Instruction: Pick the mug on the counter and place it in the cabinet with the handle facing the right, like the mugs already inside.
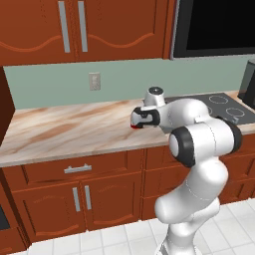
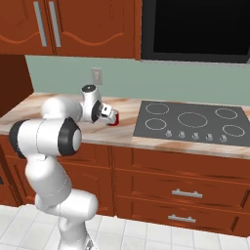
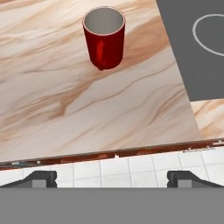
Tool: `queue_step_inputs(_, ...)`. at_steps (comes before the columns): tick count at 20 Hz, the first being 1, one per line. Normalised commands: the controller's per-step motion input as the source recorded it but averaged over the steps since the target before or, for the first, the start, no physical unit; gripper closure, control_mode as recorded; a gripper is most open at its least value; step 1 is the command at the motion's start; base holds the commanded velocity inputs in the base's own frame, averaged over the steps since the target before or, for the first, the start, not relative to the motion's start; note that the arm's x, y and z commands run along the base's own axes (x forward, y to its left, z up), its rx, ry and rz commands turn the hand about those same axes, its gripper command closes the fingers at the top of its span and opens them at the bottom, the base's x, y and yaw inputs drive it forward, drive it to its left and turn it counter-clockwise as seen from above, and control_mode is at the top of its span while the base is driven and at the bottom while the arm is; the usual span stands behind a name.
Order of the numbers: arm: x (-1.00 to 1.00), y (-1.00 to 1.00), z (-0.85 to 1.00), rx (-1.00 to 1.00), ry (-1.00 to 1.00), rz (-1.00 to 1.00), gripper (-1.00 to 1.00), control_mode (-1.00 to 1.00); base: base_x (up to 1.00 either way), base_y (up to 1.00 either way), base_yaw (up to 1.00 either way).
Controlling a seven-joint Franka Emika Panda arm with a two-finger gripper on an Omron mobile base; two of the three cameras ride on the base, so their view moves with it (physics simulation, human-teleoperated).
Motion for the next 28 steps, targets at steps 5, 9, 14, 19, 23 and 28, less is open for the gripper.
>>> queue_step_inputs(5, 0.10, 0.00, -0.04, 0.00, 0.00, -0.01, -1.00, -1.00, 0.00, 0.00, 0.00)
queue_step_inputs(9, 0.11, 0.00, 0.00, 0.00, 0.00, -0.01, -1.00, -1.00, 0.00, 0.00, 0.00)
queue_step_inputs(14, 0.15, 0.00, 0.00, 0.00, 0.00, -0.02, -1.00, -1.00, 0.00, 0.00, 0.00)
queue_step_inputs(19, 0.15, 0.02, -0.01, 0.00, 0.00, -0.02, -1.00, -1.00, 0.00, 0.00, 0.00)
queue_step_inputs(23, 0.16, 0.01, -0.05, 0.00, 0.00, -0.02, -1.00, -1.00, 0.00, 0.00, 0.00)
queue_step_inputs(28, 0.12, 0.05, -0.08, 0.00, 0.00, -0.03, -1.00, -1.00, 0.00, 0.00, 0.00)
